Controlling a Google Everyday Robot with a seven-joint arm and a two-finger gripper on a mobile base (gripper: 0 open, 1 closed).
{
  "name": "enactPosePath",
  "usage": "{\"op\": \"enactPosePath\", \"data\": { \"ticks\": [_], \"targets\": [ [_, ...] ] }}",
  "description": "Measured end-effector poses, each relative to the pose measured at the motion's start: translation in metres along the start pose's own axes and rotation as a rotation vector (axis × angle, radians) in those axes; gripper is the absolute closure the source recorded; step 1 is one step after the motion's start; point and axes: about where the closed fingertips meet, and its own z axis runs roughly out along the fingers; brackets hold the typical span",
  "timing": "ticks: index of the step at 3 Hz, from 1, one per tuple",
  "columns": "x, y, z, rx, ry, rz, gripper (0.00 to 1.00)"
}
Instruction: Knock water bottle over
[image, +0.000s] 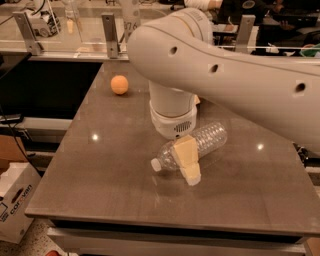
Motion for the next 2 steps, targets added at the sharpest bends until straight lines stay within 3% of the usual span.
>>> {"op": "enactPosePath", "data": {
  "ticks": [1, 2],
  "targets": [
    [0.0029, 0.0011, 0.003, -0.012, -0.048, -0.002, 0.0],
    [0.0029, 0.0011, 0.003, -0.012, -0.048, -0.002, 0.0]
  ]
}}
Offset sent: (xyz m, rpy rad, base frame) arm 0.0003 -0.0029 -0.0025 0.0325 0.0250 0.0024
